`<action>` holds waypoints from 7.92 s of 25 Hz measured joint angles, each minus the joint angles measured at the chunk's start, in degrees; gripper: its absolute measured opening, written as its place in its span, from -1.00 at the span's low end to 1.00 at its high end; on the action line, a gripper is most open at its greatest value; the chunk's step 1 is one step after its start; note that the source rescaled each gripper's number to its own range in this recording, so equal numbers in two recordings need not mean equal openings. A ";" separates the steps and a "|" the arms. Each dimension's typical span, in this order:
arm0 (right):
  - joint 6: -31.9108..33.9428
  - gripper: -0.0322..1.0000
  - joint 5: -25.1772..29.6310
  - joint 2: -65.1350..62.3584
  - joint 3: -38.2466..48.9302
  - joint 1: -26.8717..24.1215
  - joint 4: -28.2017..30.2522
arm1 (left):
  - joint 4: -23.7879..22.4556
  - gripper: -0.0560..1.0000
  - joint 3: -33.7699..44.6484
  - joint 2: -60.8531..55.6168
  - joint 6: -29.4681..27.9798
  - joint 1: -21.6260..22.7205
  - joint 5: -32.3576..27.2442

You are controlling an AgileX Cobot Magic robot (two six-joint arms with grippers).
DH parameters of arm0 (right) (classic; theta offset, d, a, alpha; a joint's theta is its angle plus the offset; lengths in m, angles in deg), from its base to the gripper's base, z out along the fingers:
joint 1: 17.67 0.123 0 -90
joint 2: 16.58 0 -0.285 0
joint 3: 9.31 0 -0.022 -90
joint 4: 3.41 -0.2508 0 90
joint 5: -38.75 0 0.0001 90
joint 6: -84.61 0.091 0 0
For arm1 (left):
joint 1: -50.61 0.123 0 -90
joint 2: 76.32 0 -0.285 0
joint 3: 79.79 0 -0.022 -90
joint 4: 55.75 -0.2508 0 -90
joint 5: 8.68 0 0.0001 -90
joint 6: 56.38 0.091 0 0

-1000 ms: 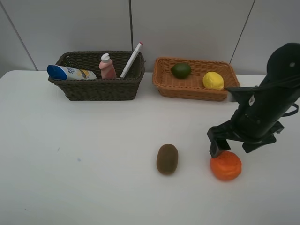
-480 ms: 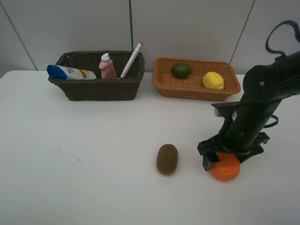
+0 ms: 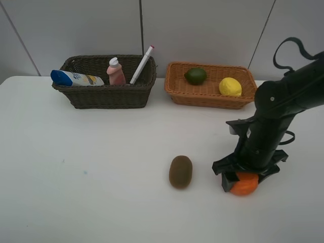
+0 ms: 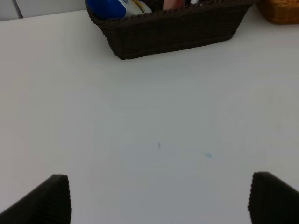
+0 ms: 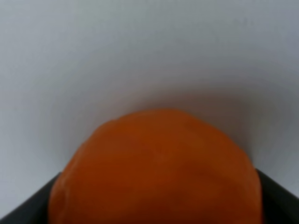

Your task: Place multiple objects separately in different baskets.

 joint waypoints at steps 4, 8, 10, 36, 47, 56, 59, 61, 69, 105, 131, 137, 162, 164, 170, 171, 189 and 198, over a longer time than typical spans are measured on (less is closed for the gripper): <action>0.00 -0.02 0.37 0.00 0.00 0.00 0.00 | 0.00 1.00 0.00 0.00 0.00 0.00 0.00; 0.00 -0.02 3.08 -3.86 -1.28 0.00 1.21 | 0.00 1.00 0.00 0.00 0.00 0.00 0.00; 0.00 -0.02 5.05 -6.85 -4.59 0.00 2.59 | 0.00 1.00 0.00 0.00 0.00 0.00 0.00; -4.39 0.90 23.82 31.72 -80.60 -11.34 3.51 | 0.00 1.00 0.00 0.00 0.00 0.00 0.00; -2.98 0.91 27.98 19.76 -73.07 -9.15 -1.05 | 0.00 1.00 0.00 0.00 0.00 0.00 0.00; -0.19 0.91 28.34 4.61 -42.77 3.40 -1.29 | 0.00 1.00 0.00 0.00 0.00 0.00 0.00; 0.18 0.91 28.59 3.91 -35.21 8.61 -1.43 | 0.00 1.00 0.00 0.00 0.00 0.00 0.00; 0.41 0.91 27.46 3.91 -30.90 11.63 -1.54 | 0.00 1.00 0.00 0.00 0.00 0.00 0.00; 2.34 0.91 15.43 3.85 -22.79 16.08 -4.38 | 0.00 1.00 0.00 0.00 0.00 0.00 0.00; 9.35 -0.93 3.13 12.09 -19.94 16.03 -4.60 | 0.00 1.00 0.00 0.00 0.00 0.00 0.00; -0.91 -0.05 15.65 24.03 -65.15 -10.34 5.75 | 0.00 1.00 0.00 0.00 0.00 0.00 0.00; -0.91 0.93 15.85 24.15 -65.66 -10.66 8.36 | 0.00 1.00 0.00 0.00 0.00 0.00 0.00; -1.57 1.00 21.45 -26.93 -21.88 -32.50 7.38 | 0.00 1.00 0.00 0.00 0.00 0.00 0.00; -1.44 1.00 19.66 -38.50 -13.91 -32.50 7.52 | 0.00 1.00 0.00 0.00 0.00 0.00 0.00; -1.36 1.00 15.54 -69.18 1.73 -32.50 7.85 | 0.00 1.00 0.00 0.00 0.00 0.00 0.00; -1.36 1.00 15.54 -74.14 3.67 -32.50 8.08 | 0.00 1.00 0.00 0.00 0.00 0.00 0.00; -5.63 1.00 20.43 -104.77 14.07 -32.50 6.89 | 0.00 1.00 0.00 0.00 0.00 0.00 0.00; -5.63 1.00 20.03 -104.77 14.24 -32.50 7.12 | 0.00 1.00 0.00 0.00 0.00 0.00 0.00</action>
